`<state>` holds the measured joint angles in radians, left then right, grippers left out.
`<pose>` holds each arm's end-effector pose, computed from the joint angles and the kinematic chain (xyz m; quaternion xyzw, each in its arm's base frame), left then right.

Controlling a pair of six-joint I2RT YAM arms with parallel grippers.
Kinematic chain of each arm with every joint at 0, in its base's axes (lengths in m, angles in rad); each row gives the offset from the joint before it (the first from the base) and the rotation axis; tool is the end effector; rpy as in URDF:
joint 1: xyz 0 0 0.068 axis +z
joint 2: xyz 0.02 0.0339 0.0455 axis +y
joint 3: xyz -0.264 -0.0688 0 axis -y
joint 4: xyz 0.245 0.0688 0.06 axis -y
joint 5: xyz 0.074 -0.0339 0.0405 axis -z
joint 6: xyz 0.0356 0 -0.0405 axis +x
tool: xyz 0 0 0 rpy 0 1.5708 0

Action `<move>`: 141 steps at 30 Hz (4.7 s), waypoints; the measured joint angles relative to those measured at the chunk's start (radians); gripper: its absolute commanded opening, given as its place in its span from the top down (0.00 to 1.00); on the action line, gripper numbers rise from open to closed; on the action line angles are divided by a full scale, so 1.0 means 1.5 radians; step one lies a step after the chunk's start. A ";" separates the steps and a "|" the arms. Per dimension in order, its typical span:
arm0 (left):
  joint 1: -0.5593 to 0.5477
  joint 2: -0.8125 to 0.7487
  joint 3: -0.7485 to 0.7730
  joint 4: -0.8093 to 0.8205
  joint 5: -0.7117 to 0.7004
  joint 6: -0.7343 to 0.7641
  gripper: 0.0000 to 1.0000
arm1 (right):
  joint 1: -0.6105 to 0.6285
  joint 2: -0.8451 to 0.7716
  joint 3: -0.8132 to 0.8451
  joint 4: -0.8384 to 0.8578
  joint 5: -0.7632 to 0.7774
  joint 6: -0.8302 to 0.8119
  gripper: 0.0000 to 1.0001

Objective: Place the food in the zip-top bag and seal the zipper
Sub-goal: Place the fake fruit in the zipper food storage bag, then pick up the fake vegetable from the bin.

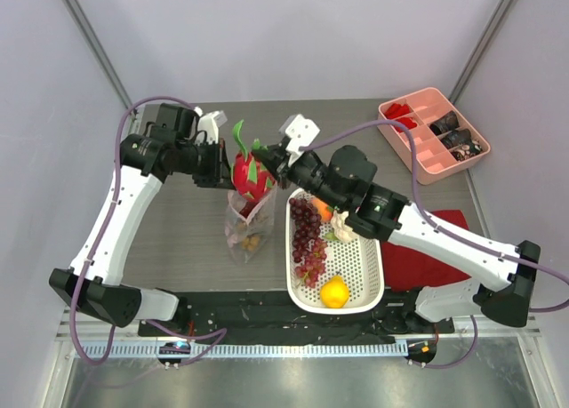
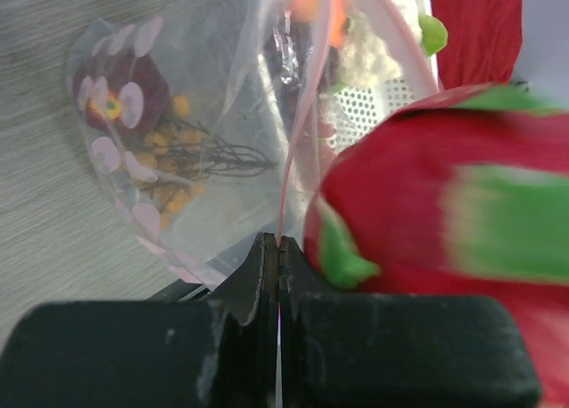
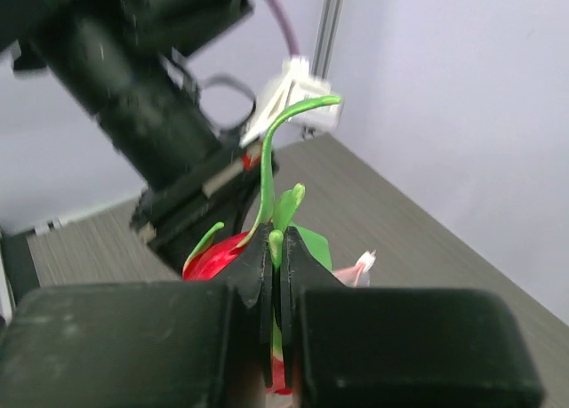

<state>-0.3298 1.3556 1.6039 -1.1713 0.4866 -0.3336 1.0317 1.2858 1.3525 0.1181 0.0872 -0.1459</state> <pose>0.2311 -0.0967 0.4057 0.0749 0.9202 -0.3165 0.2177 0.1535 0.2506 0.4632 -0.3266 0.5494 0.3042 0.7064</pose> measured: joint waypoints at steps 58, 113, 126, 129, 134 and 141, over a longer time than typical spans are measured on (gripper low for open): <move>0.017 -0.015 0.006 0.042 0.038 -0.034 1.00 | -0.100 -0.216 -0.186 -0.506 -0.030 -0.068 0.03; 0.017 -0.007 -0.027 0.055 0.051 -0.034 1.00 | -0.234 -0.314 -0.628 -0.360 -0.115 -0.867 0.00; 0.018 -0.001 -0.027 0.055 0.062 -0.034 1.00 | -0.213 -0.224 -0.669 -0.187 -0.051 -0.941 0.14; 0.018 -0.001 -0.027 0.055 0.063 -0.034 1.00 | -0.212 -0.207 -0.669 -0.163 -0.039 -0.950 0.25; 0.018 0.001 -0.027 0.055 0.066 -0.034 1.00 | -0.209 -0.183 -0.669 -0.136 -0.026 -0.955 0.57; 0.018 0.007 -0.027 0.055 0.068 -0.031 1.00 | -0.180 -0.187 -0.641 -0.169 -0.013 -0.923 0.99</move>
<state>-0.3023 1.3666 1.5631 -1.0889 0.5880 -0.3805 0.7616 1.0050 0.3916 -0.1360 0.0681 -1.5311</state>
